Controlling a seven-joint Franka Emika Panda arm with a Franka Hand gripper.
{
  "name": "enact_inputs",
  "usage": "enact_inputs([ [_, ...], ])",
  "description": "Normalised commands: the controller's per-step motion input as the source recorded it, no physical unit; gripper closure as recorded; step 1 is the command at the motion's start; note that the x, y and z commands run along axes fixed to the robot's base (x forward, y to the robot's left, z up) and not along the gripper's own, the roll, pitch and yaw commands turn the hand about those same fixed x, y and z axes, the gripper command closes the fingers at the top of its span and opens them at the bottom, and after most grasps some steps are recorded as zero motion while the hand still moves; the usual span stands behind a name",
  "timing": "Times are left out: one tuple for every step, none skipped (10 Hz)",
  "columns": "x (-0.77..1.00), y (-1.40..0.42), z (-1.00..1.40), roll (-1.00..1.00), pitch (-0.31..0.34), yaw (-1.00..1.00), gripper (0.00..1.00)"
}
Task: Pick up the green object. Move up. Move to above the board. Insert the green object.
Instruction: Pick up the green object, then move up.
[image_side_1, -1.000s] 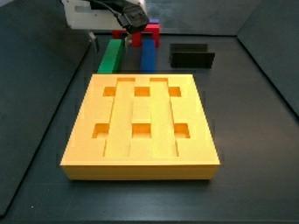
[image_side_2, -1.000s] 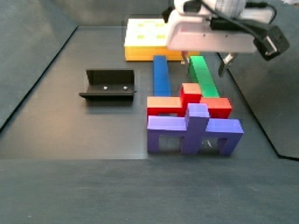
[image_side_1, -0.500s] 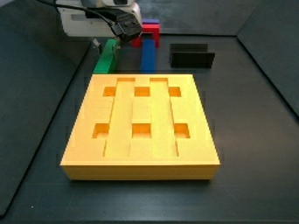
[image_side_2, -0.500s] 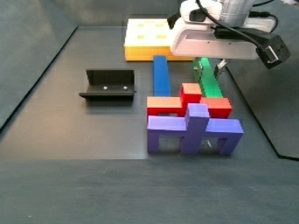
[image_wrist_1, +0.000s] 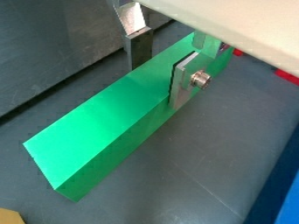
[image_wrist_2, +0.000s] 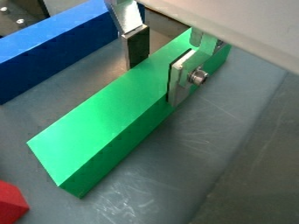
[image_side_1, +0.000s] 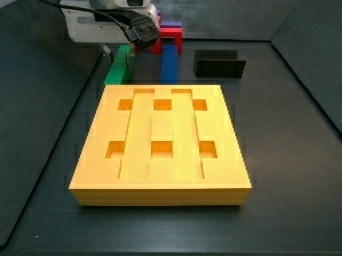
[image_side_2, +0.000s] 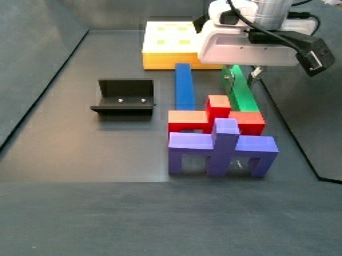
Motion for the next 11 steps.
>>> enact_inputs([
  [0.00,0.00,0.00,0.00,0.000,0.00,1.00],
  [0.00,0.00,0.00,0.00,0.000,0.00,1.00],
  [0.00,0.00,0.00,0.00,0.000,0.00,1.00],
  [0.00,0.00,0.00,0.00,0.000,0.00,1.00],
  [0.00,0.00,0.00,0.00,0.000,0.00,1.00],
  [0.00,0.00,0.00,0.00,0.000,0.00,1.00],
  [0.00,0.00,0.00,0.00,0.000,0.00,1.00],
  [0.00,0.00,0.00,0.00,0.000,0.00,1.00],
  [0.00,0.00,0.00,0.00,0.000,0.00,1.00],
  [0.00,0.00,0.00,0.00,0.000,0.00,1.00],
  [0.00,0.00,0.83,0.00,0.000,0.00,1.00],
])
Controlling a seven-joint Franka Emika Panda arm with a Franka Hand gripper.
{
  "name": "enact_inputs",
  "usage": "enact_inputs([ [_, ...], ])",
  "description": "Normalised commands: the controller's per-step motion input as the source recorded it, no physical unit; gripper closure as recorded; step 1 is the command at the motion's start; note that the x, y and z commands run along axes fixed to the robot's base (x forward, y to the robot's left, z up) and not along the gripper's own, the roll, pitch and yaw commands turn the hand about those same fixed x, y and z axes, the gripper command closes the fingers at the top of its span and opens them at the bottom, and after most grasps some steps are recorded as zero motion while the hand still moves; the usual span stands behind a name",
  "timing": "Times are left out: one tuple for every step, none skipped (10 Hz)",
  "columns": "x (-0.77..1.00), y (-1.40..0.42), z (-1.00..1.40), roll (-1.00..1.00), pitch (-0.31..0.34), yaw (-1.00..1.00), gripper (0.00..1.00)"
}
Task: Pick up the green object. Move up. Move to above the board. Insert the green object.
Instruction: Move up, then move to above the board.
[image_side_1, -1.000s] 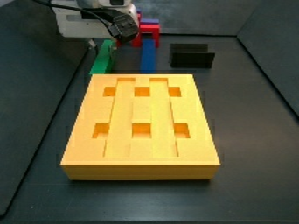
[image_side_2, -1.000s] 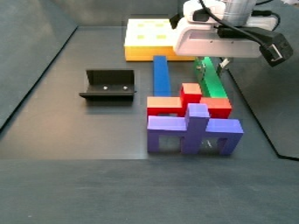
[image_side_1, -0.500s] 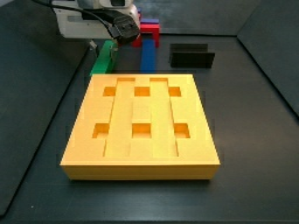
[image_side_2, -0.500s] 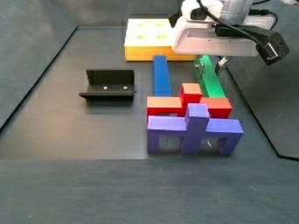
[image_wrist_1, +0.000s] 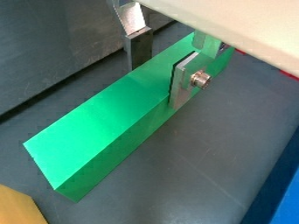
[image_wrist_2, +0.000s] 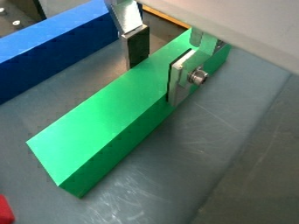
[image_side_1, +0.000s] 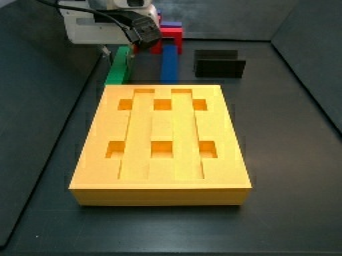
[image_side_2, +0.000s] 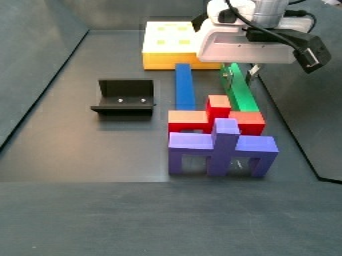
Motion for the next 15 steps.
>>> enact_inputs([
  [0.03,-0.01,0.81,0.00,0.005,-0.05,1.00],
  [-0.01,-0.01,0.56,0.00,0.065,-0.05,1.00],
  [0.02,0.00,0.28,0.00,0.045,-0.03,1.00],
  [0.00,0.00,1.40,0.00,0.000,0.00,1.00],
  [-0.02,0.00,1.40,0.00,0.022,0.01,1.00],
  [-0.05,0.00,1.40,0.00,0.042,0.01,1.00],
  [-0.04,0.00,1.40,0.00,0.018,0.00,1.00],
  [0.00,0.00,1.40,0.01,0.026,0.00,1.00],
  [0.02,0.00,1.40,0.00,0.079,0.00,1.00],
  [-0.01,0.00,1.40,0.00,0.088,0.00,1.00],
  [0.00,0.00,0.71,0.00,0.061,0.00,1.00],
  [0.03,0.00,0.32,0.00,0.052,0.00,1.00],
  [0.82,-1.40,0.25,0.07,0.337,-0.09,1.00],
  [0.81,-1.40,0.22,0.09,0.374,-0.06,1.00],
  [0.87,-1.40,0.21,0.09,0.404,-0.02,1.00],
])
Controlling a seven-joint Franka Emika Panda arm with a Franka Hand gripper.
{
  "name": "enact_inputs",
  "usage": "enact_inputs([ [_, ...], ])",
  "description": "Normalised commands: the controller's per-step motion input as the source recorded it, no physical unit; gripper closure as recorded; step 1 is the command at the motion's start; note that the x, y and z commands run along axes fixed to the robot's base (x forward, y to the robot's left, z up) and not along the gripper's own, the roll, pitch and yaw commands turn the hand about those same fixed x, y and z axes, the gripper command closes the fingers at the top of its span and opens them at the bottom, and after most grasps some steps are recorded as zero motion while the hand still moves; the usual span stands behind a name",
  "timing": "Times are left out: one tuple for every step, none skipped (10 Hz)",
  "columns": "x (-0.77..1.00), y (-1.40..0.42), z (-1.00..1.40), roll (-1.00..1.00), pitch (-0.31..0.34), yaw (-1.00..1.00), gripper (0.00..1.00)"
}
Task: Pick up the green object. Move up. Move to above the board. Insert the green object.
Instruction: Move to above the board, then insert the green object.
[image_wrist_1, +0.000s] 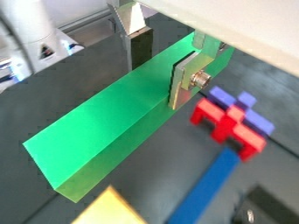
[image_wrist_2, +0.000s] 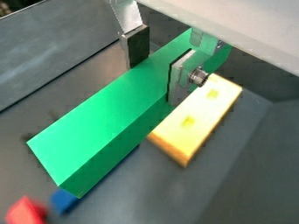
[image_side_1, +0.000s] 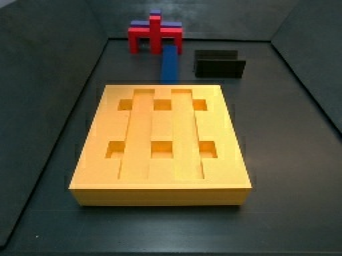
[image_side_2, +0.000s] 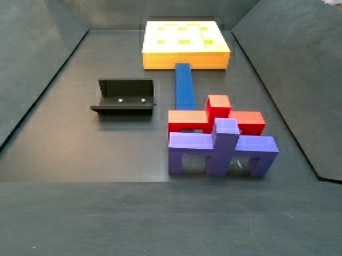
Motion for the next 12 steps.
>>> enact_inputs([
  [0.91,-1.40,0.24,-0.01,0.346,-0.01,1.00],
  [0.90,-1.40,0.24,0.02,0.262,0.00,1.00],
  [0.89,-1.40,0.24,0.04,0.195,0.01,1.00],
  [0.65,-0.96,0.17,0.04,0.157,0.01,1.00],
  [0.36,-0.48,0.10,0.05,0.126,0.00,1.00],
  [0.22,-0.29,0.07,0.04,0.085,0.01,1.00],
  [0.13,-0.19,0.05,0.05,0.056,0.01,1.00],
  [0.00,0.00,-0.02,0.00,0.000,0.00,1.00],
  [0.00,0.00,-0.24,0.00,-0.019,0.00,1.00],
  [0.00,-0.14,-0.89,0.00,-0.184,0.00,1.00],
  [0.00,-0.29,-1.00,0.00,-0.123,0.00,1.00],
  [-0.03,-0.35,-1.00,0.00,-0.060,0.00,1.00],
])
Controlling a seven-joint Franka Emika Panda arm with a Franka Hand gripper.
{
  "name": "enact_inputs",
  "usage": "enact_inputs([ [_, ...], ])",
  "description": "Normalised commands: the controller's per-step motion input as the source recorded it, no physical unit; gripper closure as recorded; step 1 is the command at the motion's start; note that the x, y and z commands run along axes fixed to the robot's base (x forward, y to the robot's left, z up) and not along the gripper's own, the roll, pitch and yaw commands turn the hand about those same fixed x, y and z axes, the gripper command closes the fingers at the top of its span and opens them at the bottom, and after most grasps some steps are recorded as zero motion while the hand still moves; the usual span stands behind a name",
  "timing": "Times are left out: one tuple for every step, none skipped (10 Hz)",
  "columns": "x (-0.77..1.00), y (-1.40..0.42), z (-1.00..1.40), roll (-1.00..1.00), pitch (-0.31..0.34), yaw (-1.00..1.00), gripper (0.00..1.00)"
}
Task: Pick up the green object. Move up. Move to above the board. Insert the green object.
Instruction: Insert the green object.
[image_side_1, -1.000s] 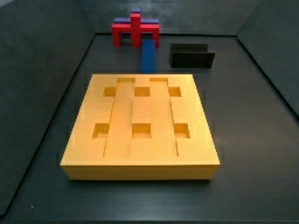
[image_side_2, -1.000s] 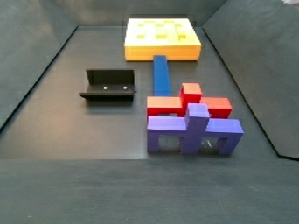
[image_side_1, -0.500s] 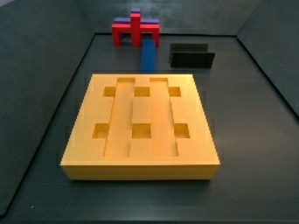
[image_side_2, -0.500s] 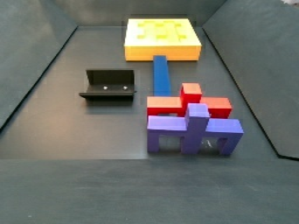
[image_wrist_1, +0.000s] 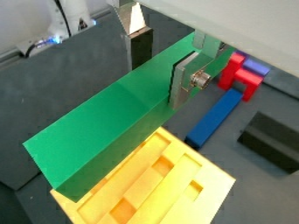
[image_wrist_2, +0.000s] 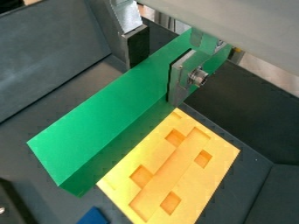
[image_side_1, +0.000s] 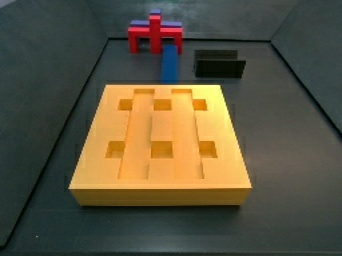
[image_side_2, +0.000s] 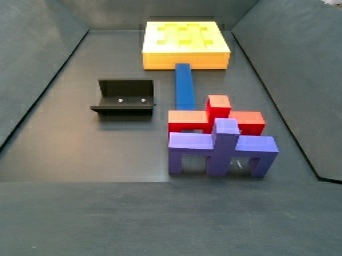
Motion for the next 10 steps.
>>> enact_inputs([
  [-0.12,-0.29,-1.00,0.05,-0.013,0.02,1.00],
  [-0.14,-0.18,-1.00,0.11,-0.019,0.00,1.00],
  [-0.28,-0.12,-1.00,0.13,-0.027,0.00,1.00],
  [-0.50,0.05,-1.00,0.00,-0.031,0.00,1.00],
  [-0.44,0.05,-1.00,0.00,-0.080,0.05,1.00],
  [-0.17,0.00,-0.91,-0.01,-0.177,0.12,1.00],
  [0.00,0.00,-0.77,-0.04,-0.234,0.11,1.00],
  [0.06,-0.01,-0.69,-0.06,-0.274,0.08,1.00],
  [0.16,0.00,-0.67,-0.09,-0.280,0.11,1.00],
  [0.23,0.00,-0.72,-0.06,-0.260,0.08,1.00],
])
